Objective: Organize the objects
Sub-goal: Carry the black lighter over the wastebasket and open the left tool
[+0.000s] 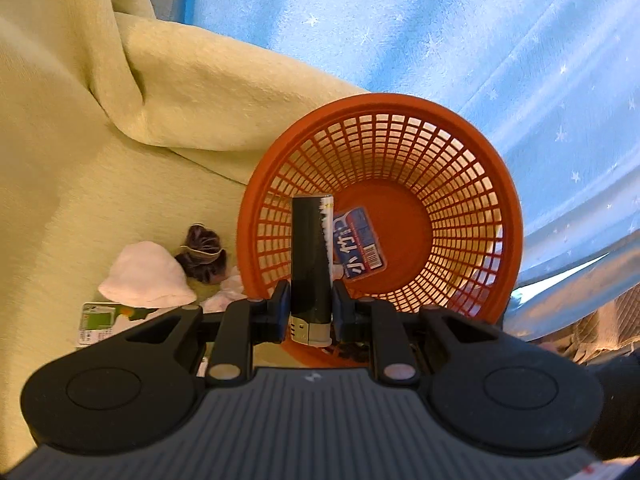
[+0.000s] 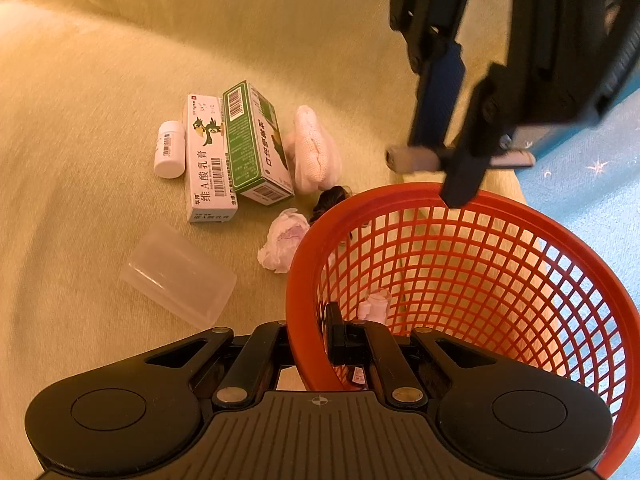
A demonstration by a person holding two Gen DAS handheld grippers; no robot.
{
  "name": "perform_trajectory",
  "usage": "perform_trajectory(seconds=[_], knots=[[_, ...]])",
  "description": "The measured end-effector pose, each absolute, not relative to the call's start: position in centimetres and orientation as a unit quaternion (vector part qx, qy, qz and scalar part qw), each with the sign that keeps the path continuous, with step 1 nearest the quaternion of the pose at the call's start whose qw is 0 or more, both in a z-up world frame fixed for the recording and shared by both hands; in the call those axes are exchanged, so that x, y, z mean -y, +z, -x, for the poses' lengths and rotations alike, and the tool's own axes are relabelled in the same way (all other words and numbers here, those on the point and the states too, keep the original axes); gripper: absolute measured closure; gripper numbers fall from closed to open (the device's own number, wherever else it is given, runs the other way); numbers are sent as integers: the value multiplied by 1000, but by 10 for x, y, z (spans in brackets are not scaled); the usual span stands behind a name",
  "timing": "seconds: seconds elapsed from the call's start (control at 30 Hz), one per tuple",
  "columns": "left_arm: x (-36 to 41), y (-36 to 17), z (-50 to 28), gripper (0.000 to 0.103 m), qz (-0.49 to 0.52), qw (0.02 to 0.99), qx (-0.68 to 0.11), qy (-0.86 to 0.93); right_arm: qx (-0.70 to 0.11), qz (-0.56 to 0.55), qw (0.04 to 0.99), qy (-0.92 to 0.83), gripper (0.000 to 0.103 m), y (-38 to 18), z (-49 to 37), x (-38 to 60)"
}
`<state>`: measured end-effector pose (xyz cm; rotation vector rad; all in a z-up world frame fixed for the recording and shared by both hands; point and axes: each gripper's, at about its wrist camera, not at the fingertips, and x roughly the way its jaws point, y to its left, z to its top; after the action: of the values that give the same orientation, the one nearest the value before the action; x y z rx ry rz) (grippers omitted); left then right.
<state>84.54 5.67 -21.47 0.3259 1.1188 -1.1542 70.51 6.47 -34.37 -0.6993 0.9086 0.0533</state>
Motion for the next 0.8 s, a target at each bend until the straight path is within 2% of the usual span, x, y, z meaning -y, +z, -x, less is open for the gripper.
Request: perform_trajectory(seconds=[0.47, 0.53, 0.8], knots=[[-31, -214, -845, 86, -127, 671, -497, -536, -429, 330, 840, 26, 102, -344, -705, -65], [-27, -215, -846, 82, -122, 672, -498, -535, -429, 330, 840, 26, 102, -344, -705, -65], [-29, -216, -851, 82, -127, 675, -498, -529, -429, 328, 841, 25, 102, -343, -703, -64]])
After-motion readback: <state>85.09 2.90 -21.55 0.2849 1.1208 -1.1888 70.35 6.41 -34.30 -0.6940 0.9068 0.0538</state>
